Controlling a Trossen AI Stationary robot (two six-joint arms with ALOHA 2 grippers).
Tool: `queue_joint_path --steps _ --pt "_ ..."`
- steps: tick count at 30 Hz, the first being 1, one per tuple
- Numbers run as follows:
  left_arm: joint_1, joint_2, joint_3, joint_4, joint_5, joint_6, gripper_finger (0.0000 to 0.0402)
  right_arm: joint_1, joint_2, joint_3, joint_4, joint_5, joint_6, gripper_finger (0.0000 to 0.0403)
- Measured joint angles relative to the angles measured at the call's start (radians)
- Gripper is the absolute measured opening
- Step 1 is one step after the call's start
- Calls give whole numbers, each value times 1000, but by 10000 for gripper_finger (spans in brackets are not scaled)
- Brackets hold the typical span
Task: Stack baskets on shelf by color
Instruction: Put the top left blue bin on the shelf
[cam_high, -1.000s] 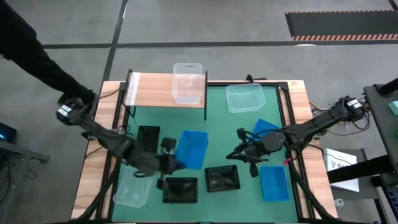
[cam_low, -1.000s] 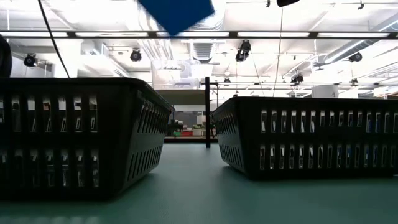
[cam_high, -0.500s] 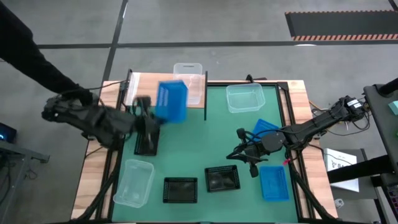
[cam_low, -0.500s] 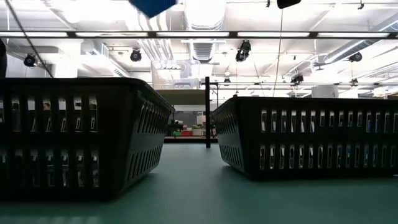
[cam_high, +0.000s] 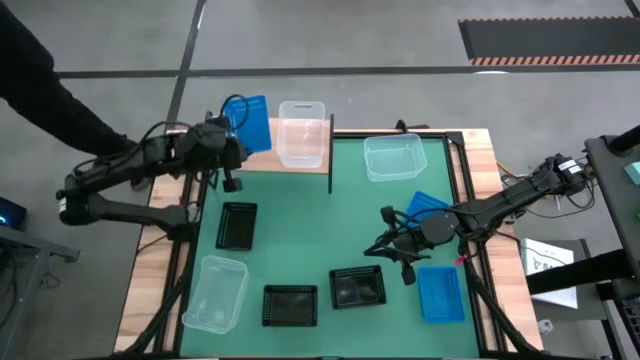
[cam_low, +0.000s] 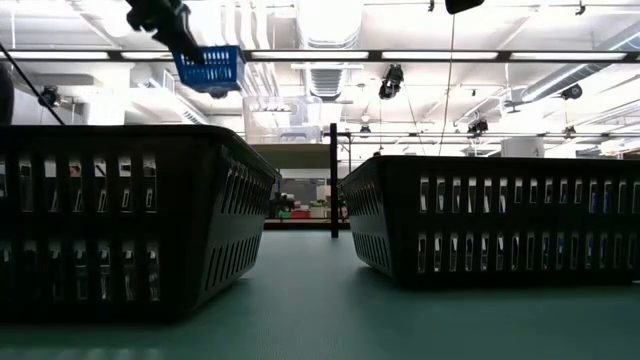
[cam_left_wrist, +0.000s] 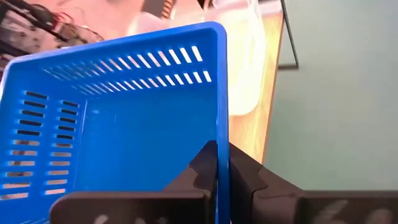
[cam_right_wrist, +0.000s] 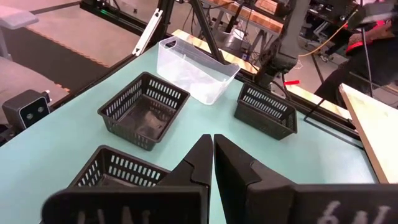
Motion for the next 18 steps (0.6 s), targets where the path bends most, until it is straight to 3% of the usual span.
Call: queue_joint_path --steps 11,18 --pt "289 84 -12 -71 251 184 0 0 0 0 -5 0 0 9" --pt "363 179 -12 -83 327 216 0 0 0 0 -5 0 0 9"
